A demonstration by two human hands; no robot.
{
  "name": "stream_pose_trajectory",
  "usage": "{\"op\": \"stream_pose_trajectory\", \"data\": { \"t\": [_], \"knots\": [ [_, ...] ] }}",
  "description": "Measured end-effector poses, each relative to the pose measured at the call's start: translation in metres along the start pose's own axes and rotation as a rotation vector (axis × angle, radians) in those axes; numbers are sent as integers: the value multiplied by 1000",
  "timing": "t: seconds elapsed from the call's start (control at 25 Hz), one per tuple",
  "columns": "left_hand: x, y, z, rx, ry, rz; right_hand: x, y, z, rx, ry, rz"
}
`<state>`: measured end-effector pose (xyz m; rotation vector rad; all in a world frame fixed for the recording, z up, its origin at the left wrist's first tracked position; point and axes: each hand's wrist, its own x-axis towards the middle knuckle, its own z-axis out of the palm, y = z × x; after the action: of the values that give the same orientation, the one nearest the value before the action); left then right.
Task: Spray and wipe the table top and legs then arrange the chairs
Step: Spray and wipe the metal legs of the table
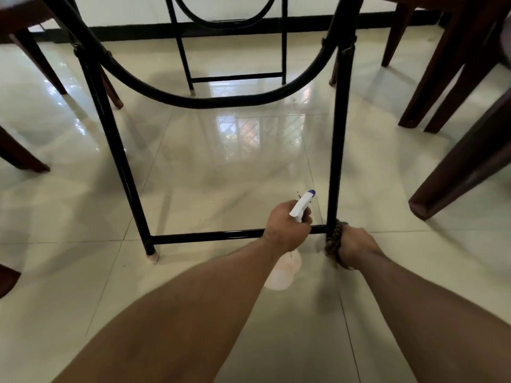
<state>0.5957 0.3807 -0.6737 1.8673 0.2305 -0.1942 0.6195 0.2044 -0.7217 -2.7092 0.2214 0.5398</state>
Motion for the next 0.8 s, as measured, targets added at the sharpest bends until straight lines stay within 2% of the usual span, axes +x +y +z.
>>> {"op": "stream_pose_trajectory", "data": {
  "t": [0.16,0.32,0.44,0.52,0.64,0.72,0.8],
  "knots": [
    [-16,14,-3,106,-54,59,-27,-29,-34,-31,-56,16],
    [-29,42,-15,190,47,40,-60,-59,-78,-22,-61,-5],
    [-49,77,-28,266,120,-59,-86,-79,-109,-66,-85,-13],
    [-71,107,-39,451,177,-93,-110,-93,-134,-125,-71,-27],
    [-104,153,-50,728,161,-53,-149,-107,-173,-233,-45,-41],
    [-123,179,-52,723,100,-83,-169,-108,-187,-189,-26,-27],
    [-143,201,-55,615,46,-152,-192,-107,-198,-75,-34,-5]
  ]
}}
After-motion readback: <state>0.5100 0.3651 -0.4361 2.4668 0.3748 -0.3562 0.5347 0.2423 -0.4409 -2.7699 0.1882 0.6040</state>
